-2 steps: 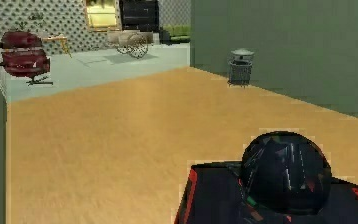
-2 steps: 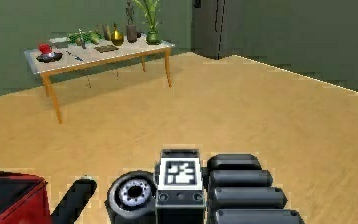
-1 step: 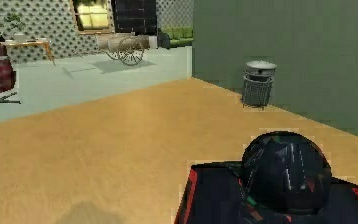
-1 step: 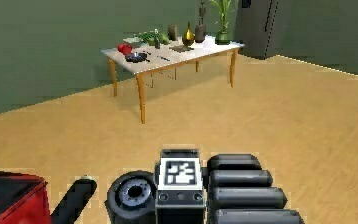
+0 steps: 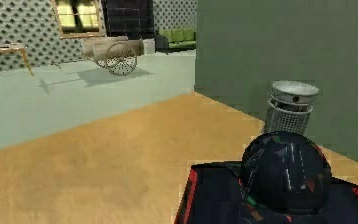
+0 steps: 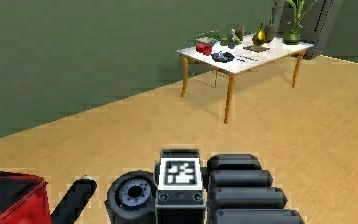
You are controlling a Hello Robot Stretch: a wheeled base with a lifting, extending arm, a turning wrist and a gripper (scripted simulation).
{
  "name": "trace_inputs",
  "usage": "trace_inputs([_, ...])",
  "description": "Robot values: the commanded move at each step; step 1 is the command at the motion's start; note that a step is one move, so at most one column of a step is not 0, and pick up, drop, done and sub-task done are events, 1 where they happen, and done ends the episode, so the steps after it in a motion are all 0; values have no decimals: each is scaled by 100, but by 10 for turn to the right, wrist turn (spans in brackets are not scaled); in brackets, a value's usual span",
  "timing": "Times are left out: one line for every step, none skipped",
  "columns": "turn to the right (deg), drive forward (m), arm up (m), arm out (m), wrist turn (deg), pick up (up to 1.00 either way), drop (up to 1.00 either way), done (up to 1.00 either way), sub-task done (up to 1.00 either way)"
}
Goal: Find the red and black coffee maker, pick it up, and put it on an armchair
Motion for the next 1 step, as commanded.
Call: trace_inputs([0, 100, 0, 0, 0, 0, 0, 0, 0])
